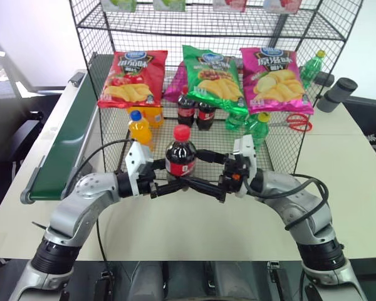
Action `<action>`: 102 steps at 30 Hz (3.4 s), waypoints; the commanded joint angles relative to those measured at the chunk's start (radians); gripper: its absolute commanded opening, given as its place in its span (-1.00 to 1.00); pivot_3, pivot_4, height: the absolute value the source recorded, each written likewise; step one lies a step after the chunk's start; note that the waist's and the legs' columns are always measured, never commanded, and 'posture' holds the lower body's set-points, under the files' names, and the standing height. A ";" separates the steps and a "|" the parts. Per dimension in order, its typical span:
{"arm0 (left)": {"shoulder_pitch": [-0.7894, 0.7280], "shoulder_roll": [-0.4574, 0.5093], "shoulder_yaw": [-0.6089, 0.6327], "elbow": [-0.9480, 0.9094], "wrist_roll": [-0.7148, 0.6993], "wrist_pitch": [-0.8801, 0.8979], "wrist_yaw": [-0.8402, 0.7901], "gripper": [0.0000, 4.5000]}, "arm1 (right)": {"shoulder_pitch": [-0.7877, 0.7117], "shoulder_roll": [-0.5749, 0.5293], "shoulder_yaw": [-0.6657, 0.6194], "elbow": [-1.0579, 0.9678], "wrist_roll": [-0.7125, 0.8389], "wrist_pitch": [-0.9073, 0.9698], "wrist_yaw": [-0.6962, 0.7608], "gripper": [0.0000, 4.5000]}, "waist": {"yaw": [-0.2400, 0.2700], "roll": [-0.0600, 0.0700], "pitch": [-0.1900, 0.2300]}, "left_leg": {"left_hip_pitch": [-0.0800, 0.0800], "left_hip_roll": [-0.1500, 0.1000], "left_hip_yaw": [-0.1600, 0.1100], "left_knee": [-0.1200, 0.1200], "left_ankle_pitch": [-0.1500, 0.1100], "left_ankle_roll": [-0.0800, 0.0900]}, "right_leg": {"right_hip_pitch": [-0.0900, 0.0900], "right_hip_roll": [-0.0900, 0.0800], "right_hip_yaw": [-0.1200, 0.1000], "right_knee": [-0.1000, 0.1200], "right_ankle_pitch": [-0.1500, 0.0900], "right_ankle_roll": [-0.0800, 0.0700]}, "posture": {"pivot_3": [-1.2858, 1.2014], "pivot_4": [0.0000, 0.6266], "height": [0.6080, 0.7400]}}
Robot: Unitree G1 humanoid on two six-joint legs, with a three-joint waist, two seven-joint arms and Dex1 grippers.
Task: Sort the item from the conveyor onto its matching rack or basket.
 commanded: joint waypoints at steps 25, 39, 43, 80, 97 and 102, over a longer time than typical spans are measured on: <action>0.045 -0.002 0.062 0.016 0.114 -0.084 -0.001 0.96 | -0.037 0.081 -0.007 0.086 -0.118 -0.143 -0.092 0.34 | -0.002 0.000 0.000 | 0.000 0.001 0.000 0.001 0.000 0.000 | 0.000 0.004 0.001 0.000 0.000 0.000 | 0.03 -0.52 1.00; 0.210 -0.087 0.274 0.029 0.157 -0.229 0.218 0.96 | -0.207 0.310 -0.043 0.763 -0.481 -0.769 -0.383 0.34 | -0.003 0.000 0.000 | 0.001 0.001 0.001 0.001 0.000 0.000 | -0.001 0.001 0.001 0.002 0.000 0.000 | 0.03 -0.52 1.00; 0.244 -0.119 0.247 0.012 0.174 -0.245 0.243 0.96 | -0.293 0.355 -0.078 0.959 -0.509 -0.886 -0.465 0.34 | -0.005 0.000 0.000 | 0.001 0.001 0.001 0.001 0.000 0.000 | -0.001 0.001 0.001 0.002 0.000 0.000 | 0.03 -0.52 1.00; 0.205 -0.164 0.194 0.010 0.174 -0.205 0.278 1.00 | -0.194 0.234 -0.129 0.762 -0.425 -0.855 -0.238 0.98 | -0.028 0.001 0.000 | 0.002 0.001 0.001 0.001 0.000 -0.001 | -0.001 -0.002 0.001 0.006 0.000 0.000 | 0.03 -0.52 1.00; 0.222 -0.027 0.279 0.079 0.159 -0.167 0.208 1.00 | 0.324 -0.266 -0.344 0.104 -0.133 -0.365 0.037 0.98 | -0.020 0.002 0.000 | 0.003 0.001 0.001 0.000 0.000 0.000 | 0.001 -0.002 0.001 0.003 0.000 0.000 | 0.03 -0.52 1.00; 0.240 0.022 0.318 0.086 0.134 -0.151 0.159 1.00 | 0.345 -0.290 -0.407 0.104 -0.127 -0.345 0.023 0.98 | -0.016 0.002 0.000 | 0.003 0.001 0.001 0.000 0.000 0.000 | 0.002 -0.001 0.001 0.003 0.000 0.000 | 0.03 -0.52 1.00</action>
